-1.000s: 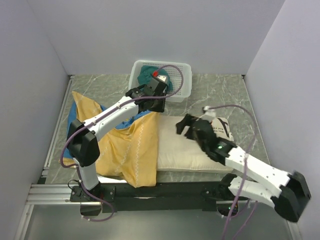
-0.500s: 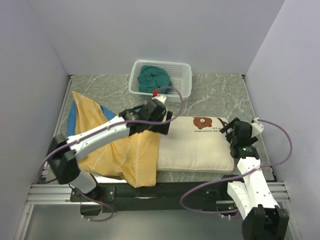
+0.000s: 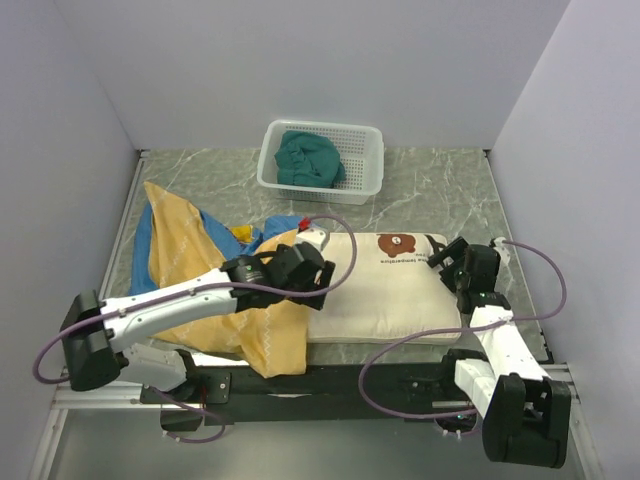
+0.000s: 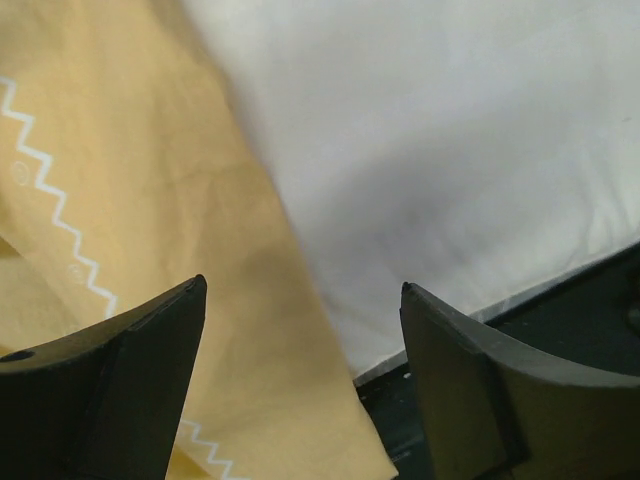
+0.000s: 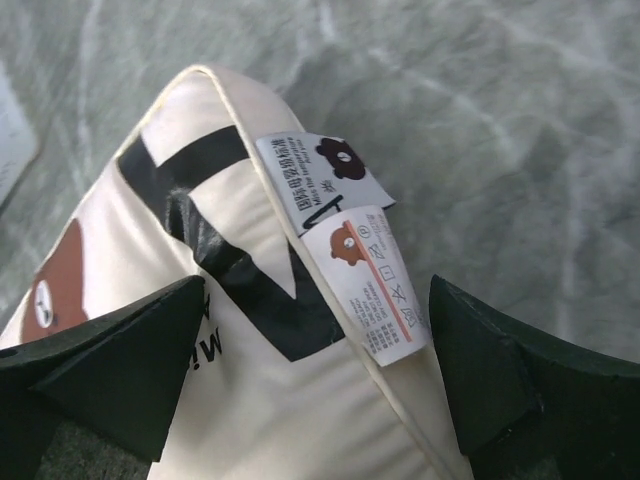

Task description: Put the pillow into the pillowcase

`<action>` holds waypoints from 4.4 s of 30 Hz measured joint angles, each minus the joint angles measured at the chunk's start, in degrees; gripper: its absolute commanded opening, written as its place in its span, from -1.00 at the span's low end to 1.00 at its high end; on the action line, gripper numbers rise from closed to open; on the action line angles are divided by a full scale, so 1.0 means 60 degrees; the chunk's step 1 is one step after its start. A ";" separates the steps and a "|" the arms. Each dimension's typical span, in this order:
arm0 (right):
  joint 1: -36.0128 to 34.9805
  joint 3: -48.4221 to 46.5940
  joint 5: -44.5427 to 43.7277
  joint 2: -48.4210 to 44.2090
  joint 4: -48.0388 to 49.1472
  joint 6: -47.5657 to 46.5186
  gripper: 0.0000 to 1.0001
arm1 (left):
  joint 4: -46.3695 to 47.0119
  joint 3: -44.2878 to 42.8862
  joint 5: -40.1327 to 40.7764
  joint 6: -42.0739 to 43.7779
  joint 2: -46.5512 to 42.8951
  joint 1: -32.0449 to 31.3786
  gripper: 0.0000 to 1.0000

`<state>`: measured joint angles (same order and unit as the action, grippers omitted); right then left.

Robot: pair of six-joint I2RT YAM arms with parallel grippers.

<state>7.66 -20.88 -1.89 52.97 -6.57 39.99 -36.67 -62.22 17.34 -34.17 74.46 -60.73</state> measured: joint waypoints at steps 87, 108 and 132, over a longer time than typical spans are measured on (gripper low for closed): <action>-0.1920 -0.2484 0.5861 -0.3355 -0.1118 0.3198 -1.00 | -0.1118 -0.2288 0.0783 0.1541 0.0597 0.2353 -0.98; -0.1774 -1.1548 0.5060 -0.0481 -0.2841 0.2182 -1.00 | -0.0033 -1.0455 0.0047 0.2011 0.2911 -0.0656 -0.98; -1.3810 -1.2513 -0.2645 0.5847 -0.3581 -0.0397 -1.00 | 0.1993 0.4240 0.0288 -0.4011 -0.4860 0.3581 -0.98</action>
<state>-75.20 -95.96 -17.76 88.05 -28.05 37.60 -24.71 -36.77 19.07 -58.24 45.30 -39.24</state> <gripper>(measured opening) 0.129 0.014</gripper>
